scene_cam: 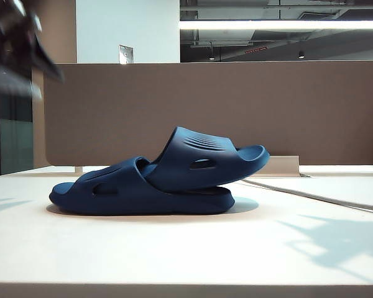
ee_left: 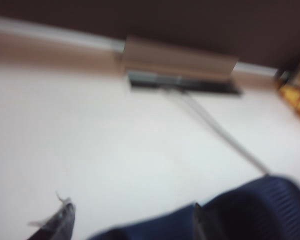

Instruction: Interlock the pair of blue slippers on the table with their fronts facing up.

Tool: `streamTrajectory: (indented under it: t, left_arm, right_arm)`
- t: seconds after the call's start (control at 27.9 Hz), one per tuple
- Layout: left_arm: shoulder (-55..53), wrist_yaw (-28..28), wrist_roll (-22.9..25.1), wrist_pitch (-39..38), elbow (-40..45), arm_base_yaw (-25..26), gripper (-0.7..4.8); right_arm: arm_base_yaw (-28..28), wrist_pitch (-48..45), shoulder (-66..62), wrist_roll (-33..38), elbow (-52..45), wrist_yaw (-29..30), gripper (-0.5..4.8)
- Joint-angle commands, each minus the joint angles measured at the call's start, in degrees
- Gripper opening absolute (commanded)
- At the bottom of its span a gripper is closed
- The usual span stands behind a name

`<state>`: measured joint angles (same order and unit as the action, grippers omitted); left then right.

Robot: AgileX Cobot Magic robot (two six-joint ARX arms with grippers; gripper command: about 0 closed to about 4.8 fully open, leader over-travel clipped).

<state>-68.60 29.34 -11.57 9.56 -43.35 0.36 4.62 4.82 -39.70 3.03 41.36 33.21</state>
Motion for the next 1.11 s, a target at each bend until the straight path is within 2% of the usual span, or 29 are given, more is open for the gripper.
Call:
streamTrajectory:
  t: [0.04,0.25,0.43,0.5,0.65,0.75,0.9,1.11]
  left_arm:
    - [9.1,-0.2,-2.0,0.8,-0.2,0.2,3.01]
    - [23.4,-3.8,-2.6,-2.8,-0.2,0.2,3.0]
    - [30.8,-4.4,-2.5,-12.8,-0.2,0.1,2.91]
    - [33.0,-4.7,-2.3,-17.2,-0.2,0.0,2.67]
    - [36.9,-4.7,-1.9,-23.6,0.2,0.0,2.67]
    - [41.0,-4.8,-0.6,-24.9,1.0,0.0,2.51]
    - [46.9,-5.4,0.7,-25.2,2.2,0.0,1.73]
    - [51.6,-5.3,0.6,-26.4,5.3,0.0,1.65]
  right_arm:
    - [0.1,-1.1,3.5,1.2,0.2,-5.2,1.98]
    - [0.0,2.7,10.0,1.9,0.2,-9.9,1.98]
    - [0.1,9.4,15.5,1.6,0.1,-15.3,1.98]
    - [0.0,10.4,17.6,1.4,-0.5,-15.7,1.98]
    - [0.1,10.9,22.4,1.7,-3.4,-15.5,1.97]
    - [0.0,12.3,27.1,3.0,-6.5,-15.3,1.98]
    - [0.0,13.9,34.3,3.3,-10.5,-15.3,1.98]
    - [0.0,15.8,39.4,4.8,-13.9,-15.1,1.98]
